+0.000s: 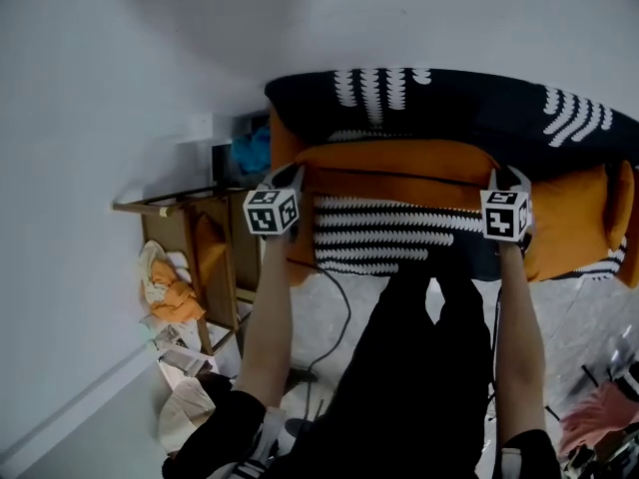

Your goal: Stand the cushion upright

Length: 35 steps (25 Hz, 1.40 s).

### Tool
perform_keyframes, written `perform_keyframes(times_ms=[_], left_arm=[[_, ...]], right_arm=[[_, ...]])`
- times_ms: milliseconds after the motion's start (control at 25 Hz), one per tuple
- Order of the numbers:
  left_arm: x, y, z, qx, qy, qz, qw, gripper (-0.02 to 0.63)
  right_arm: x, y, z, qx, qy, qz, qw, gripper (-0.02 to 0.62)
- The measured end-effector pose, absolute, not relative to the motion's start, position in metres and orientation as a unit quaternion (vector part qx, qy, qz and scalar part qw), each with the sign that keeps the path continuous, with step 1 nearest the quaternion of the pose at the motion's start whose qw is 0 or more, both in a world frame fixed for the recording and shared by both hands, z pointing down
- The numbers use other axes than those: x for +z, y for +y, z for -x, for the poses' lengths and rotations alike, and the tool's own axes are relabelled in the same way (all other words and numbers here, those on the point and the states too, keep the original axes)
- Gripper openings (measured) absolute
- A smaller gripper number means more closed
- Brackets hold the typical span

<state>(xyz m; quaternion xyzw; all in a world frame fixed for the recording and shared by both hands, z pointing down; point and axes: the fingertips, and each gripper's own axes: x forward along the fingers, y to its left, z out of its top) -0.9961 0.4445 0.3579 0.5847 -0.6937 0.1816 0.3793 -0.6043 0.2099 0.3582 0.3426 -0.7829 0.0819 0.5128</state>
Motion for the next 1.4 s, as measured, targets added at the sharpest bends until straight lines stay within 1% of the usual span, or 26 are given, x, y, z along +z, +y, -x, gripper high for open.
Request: perform_keyframes(times_ms=[360,640,960,1080,1200,1280,1320,1400], left_arm=[[0.356,0.411,1.012,0.201,-0.699,-0.583,0.363,0.044],[0.355,0.381,1.027,0.208,-0.713,-0.573,0.346,0.063],[0.35,0.359,1.039,0.193,-0.728,-0.565,0.336,0.082],[0.347,0.356,1.043,0.195,-0.729,-0.567,0.331,0.113],[0.344,0.355,1.05,0.196,-0.733,-0.561,0.331,0.183],[0.34,0.356,1.056,0.189,-0.74,-0.555,0.331,0.242],[0.338,0.357,1.058,0.184,-0.743,-0.552,0.33,0.258],[0.332,0.36,1.06,0.181,-0.746,-0.551,0.327,0.262]], right_arm=[[0.337,0.187,0.603,0.083,-0.789,-0.375,0.479,0.083],[0.319,0.175,0.612,0.081,-0.809,-0.374,0.446,0.083],[0.312,0.183,0.621,0.089,-0.823,-0.352,0.437,0.083],[0.312,0.189,0.624,0.089,-0.827,-0.342,0.437,0.083],[0.315,0.192,0.625,0.093,-0.828,-0.336,0.439,0.083],[0.316,0.193,0.626,0.095,-0.829,-0.335,0.438,0.083],[0.315,0.193,0.627,0.095,-0.829,-0.334,0.438,0.083],[0.314,0.193,0.627,0.096,-0.83,-0.334,0.437,0.083]])
